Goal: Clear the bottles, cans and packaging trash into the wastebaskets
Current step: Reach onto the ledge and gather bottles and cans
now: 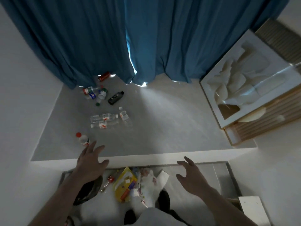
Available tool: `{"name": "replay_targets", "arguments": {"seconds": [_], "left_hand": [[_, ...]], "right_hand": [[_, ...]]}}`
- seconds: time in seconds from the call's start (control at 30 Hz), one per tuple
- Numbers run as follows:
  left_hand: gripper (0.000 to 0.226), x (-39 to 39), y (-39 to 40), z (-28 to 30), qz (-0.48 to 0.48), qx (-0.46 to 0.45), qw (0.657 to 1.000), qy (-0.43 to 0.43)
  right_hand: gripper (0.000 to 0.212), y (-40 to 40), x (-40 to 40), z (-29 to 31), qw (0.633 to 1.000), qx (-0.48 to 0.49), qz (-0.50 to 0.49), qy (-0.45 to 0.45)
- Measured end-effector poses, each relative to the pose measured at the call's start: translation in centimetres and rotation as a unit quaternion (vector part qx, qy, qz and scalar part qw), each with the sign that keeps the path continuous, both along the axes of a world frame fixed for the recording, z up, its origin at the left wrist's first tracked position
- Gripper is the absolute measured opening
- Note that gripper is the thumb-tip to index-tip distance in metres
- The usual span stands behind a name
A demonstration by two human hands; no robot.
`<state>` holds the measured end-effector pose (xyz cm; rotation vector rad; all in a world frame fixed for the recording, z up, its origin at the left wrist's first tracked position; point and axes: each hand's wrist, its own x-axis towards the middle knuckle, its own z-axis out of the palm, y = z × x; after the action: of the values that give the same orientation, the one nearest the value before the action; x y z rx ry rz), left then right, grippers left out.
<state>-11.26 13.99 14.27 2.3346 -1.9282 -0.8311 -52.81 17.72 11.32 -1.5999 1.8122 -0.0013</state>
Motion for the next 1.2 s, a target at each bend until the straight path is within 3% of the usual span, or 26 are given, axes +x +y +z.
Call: {"name": "replay_targets", "arguments": {"seconds": [0.33,0.47,0.6,0.7,0.83,1.1,1.2], "left_hand": [[0.062,-1.0,2.5,1.7,0.186,-0.062,0.98,0.027],[0.071,0.1,4.7,1.3,0.246,-0.023,0.968,0.033],[0.08,4.9,3.5,-0.4,0.238,0.001,0.971,0.014],[0.066,7.3,0.2,0.6,0.21,0.007,0.977,0.023],[0.071,12.0,-5.6,-1.1,0.198,0.044,0.978,0.054],[0.06,18.6,-16.7,-11.3,0.123,0.098,0.986,0.059],[0.062,19.4,-19.1,-15.7,0.117,0.116,0.985,0.057]], "right_hand": [[0.058,-13.3,3.6,-1.0,0.976,-0.006,0.218,-0.019],[0.06,-15.2,6.7,-1.0,0.964,0.009,0.267,-0.013],[0.06,-17.4,9.9,-1.3,0.958,0.014,0.287,-0.001],[0.064,-18.9,12.6,-2.7,0.964,0.03,0.265,0.001],[0.075,-20.8,17.8,-5.3,0.974,0.068,0.216,0.0],[0.088,-27.8,27.9,-13.5,0.991,0.125,0.039,-0.023],[0.087,-30.9,29.7,-17.2,0.994,0.109,0.019,-0.014]]}}
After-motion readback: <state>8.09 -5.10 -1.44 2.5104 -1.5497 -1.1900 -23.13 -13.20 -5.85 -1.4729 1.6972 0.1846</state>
